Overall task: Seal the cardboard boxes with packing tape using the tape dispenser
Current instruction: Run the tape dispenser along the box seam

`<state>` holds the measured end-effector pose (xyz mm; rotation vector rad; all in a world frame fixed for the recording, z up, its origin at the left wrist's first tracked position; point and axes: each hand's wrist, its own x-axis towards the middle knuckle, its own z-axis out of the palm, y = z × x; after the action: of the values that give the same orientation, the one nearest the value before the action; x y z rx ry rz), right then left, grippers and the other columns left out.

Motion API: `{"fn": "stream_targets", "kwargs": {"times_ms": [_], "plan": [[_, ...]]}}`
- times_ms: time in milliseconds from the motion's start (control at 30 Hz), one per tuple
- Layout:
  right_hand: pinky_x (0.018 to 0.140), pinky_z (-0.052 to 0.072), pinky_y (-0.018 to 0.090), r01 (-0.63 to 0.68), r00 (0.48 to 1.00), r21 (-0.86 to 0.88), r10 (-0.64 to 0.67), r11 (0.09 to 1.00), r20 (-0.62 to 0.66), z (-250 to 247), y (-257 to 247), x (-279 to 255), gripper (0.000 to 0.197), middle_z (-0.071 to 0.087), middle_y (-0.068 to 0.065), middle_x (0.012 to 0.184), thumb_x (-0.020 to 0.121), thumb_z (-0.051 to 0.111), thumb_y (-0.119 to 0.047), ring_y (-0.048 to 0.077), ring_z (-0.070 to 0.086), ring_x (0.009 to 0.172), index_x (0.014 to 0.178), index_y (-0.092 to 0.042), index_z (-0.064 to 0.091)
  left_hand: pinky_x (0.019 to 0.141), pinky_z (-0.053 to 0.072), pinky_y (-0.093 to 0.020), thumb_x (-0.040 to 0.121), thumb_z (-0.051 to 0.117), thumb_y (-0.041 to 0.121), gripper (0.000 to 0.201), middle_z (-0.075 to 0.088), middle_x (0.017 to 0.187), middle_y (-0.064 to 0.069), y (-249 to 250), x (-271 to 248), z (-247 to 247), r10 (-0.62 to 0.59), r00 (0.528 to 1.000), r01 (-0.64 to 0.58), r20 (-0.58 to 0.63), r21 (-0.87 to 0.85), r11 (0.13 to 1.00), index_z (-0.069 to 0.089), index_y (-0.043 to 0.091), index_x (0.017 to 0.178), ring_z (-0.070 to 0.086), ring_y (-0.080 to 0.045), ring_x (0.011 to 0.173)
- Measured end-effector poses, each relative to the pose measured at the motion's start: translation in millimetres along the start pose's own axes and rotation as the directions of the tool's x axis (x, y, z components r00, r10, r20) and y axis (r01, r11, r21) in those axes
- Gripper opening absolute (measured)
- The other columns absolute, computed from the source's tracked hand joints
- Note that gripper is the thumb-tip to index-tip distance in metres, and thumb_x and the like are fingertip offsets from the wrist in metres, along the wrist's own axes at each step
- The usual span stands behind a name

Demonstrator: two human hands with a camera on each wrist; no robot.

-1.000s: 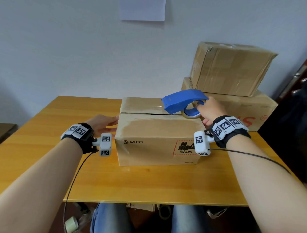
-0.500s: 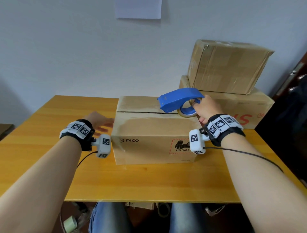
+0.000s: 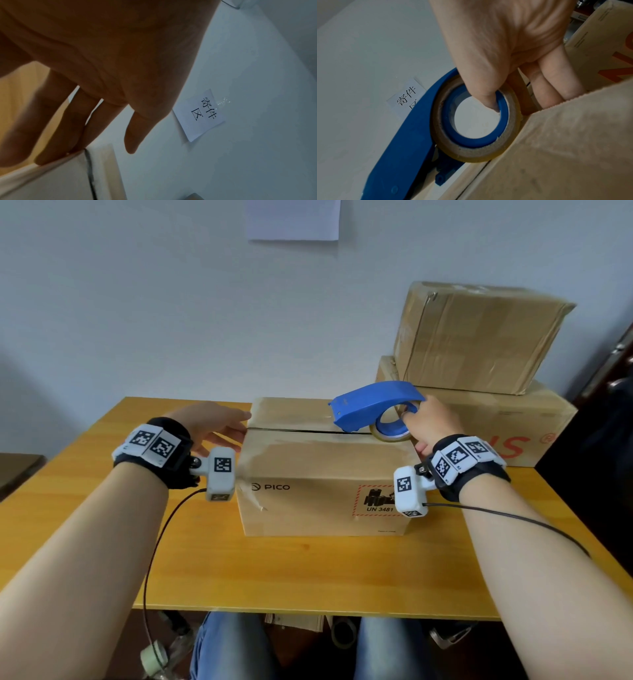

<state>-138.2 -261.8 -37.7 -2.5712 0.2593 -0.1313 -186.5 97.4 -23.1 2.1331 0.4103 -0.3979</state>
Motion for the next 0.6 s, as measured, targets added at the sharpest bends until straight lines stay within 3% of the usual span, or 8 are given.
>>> {"fn": "stream_targets", "kwargs": {"times_ms": [67,133,233,300,367,467,600], "plan": [[0.07,0.061,0.04,0.009,1.0,-0.019,-0.009,1.0,0.0,0.9,-1.0,-0.2,0.02,0.068,0.01,0.086,0.098,0.046,-0.026,0.031,0.07,0.073,0.114,-0.017,0.055,0.104,0.043,-0.051,0.092,0.059,0.057,0.051,0.077,0.102,0.001,3.4,-0.7,-0.2,-0.007,1.0,0.007,0.016,0.009,1.0,0.07,0.013,0.114,0.068,-0.022,0.108],[0.076,0.061,0.045,0.008,1.0,-0.014,-0.008,1.0,0.007,1.4,-2.9,-2.8,0.021,0.068,0.012,0.085,0.098,0.046,-0.026,0.033,0.069,0.076,0.114,-0.016,0.055,0.103,0.045,-0.051,0.091,0.061,0.058,0.061,0.073,0.112,-0.005,9.2,-0.9,2.1,-0.008,1.0,0.008,0.0,0.001,1.0,0.064,0.006,0.121,0.065,-0.025,0.112],[0.073,0.061,0.042,0.017,0.999,0.004,-0.017,1.0,0.045,2.6,-7.2,-11.4,0.019,0.067,0.013,0.081,0.1,0.046,-0.024,0.032,0.07,0.07,0.111,-0.011,0.053,0.097,0.043,-0.052,0.092,0.062,0.056,0.064,0.06,0.126,-0.01,17.3,-1.3,9.4,-0.006,0.999,0.007,-0.042,0.017,1.0,0.054,0.005,0.13,0.057,-0.029,0.118],[0.062,0.06,0.035,0.03,0.997,0.016,-0.031,0.999,0.068,4.8,-12.2,-19.2,0.018,0.067,0.011,0.076,0.099,0.045,-0.022,0.028,0.071,0.06,0.113,-0.012,0.049,0.103,0.04,-0.054,0.092,0.063,0.054,0.066,0.052,0.137,-0.012,21.4,-0.7,15.4,0.007,0.996,-0.004,-0.085,0.032,0.999,0.051,0.007,0.137,0.051,-0.032,0.125],[0.055,0.059,0.033,0.059,0.995,0.039,-0.062,0.998,0.08,7.4,-15.9,-24.8,0.027,0.067,0.009,0.075,0.099,0.045,-0.023,0.024,0.07,0.053,0.124,-0.014,0.05,0.109,0.037,-0.048,0.095,0.064,0.042,0.061,0.047,0.146,-0.011,27.9,-2.1,24.9,0.09,0.987,-0.075,-0.135,0.113,0.991,0.048,0.007,0.142,0.045,-0.033,0.133],[0.058,0.063,0.042,0.093,0.985,0.117,-0.109,0.989,0.135,10.5,-19.7,-28.4,0.049,0.069,0.009,0.082,0.099,0.046,-0.028,0.026,0.072,0.053,0.146,-0.016,0.038,0.107,0.035,-0.032,0.1,0.058,0.019,0.05,0.042,0.154,-0.004,42.4,-7.8,44.5,0.288,0.951,-0.254,-0.111,0.253,0.934,0.047,0.015,0.148,0.042,-0.025,0.138],[0.063,0.063,0.048,0.052,0.973,0.226,-0.1,0.973,0.21,7.2,-19.7,-33.8,0.055,0.069,0.009,0.089,0.098,0.05,-0.036,0.027,0.073,0.056,0.149,-0.023,0.033,0.115,0.027,-0.036,0.098,0.062,0.026,0.069,0.028,0.163,-0.002,45.5,-6.3,61.3,0.325,0.945,-0.287,-0.03,0.398,0.871,0.027,0.021,0.157,0.029,-0.023,0.147]]}}
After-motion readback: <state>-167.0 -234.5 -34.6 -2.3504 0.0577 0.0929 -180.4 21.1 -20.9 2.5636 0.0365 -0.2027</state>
